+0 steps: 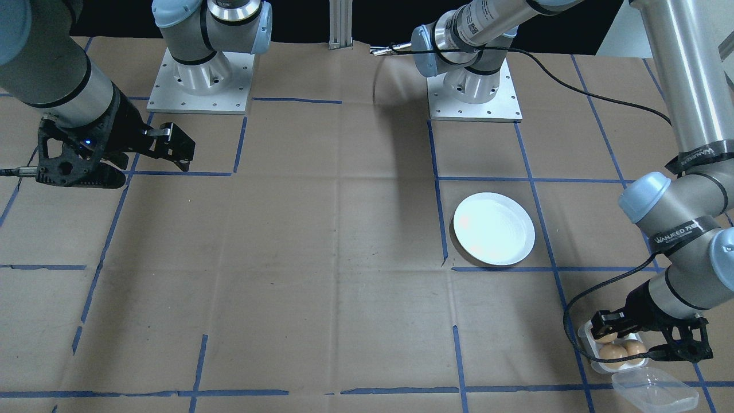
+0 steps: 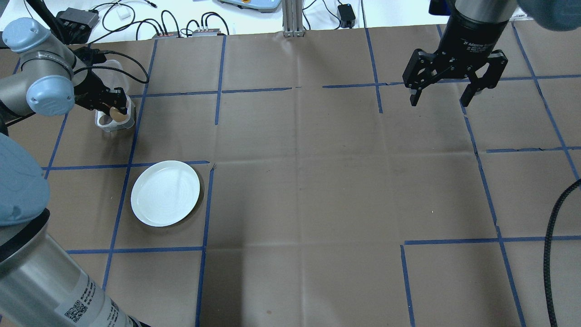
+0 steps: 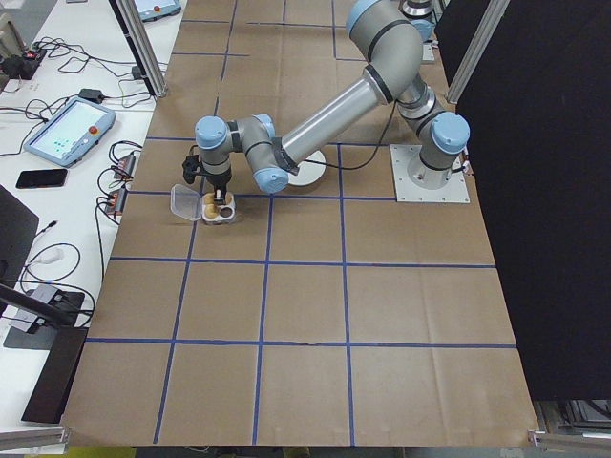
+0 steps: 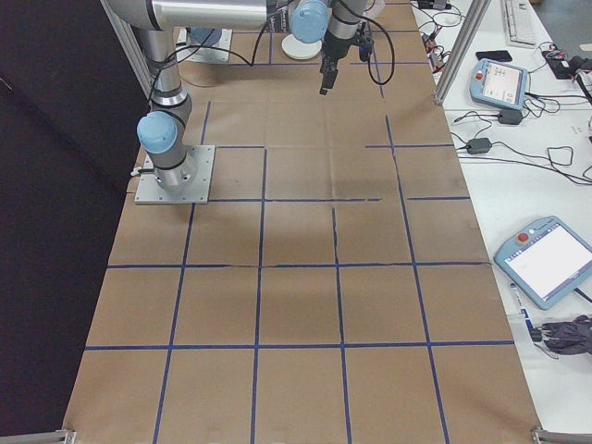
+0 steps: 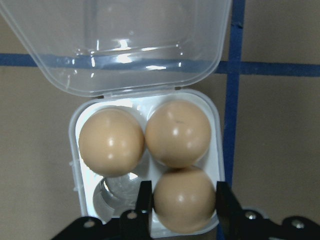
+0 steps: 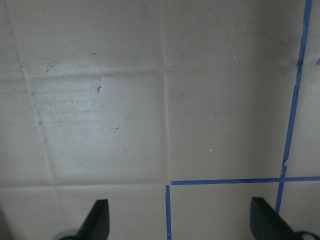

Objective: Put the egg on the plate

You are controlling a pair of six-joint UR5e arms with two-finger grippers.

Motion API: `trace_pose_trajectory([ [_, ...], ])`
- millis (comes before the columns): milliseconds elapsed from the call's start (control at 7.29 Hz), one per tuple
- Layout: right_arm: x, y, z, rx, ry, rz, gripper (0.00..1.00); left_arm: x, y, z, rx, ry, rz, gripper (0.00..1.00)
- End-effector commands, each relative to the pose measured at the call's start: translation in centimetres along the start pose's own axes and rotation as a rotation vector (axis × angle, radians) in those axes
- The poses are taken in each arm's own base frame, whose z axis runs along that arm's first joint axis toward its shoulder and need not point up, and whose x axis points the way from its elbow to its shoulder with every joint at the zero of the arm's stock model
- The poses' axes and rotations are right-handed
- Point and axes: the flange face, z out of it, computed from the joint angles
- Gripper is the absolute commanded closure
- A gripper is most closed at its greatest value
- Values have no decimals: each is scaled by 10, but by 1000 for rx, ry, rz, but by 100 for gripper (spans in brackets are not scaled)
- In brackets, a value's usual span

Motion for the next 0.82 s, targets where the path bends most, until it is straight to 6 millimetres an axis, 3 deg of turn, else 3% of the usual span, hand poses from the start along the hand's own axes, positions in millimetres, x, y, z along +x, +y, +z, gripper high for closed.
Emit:
trace_pose_trajectory([
  [0,0,0,0,0,-1,0,0,2,1,-16,9,-11,4,75],
  [137,0,0,0,0,-1,0,0,4,2,-32,24,-19,6,75],
  [411,0,0,0,0,-1,0,0,18,26,-98,26,-39,11,75],
  [549,0,0,0,0,-1,0,0,30,41,-111,4,-33,-10,75],
  [686,0,0,0,0,1,0,0,58,64,-113,-14,-21,-70,75],
])
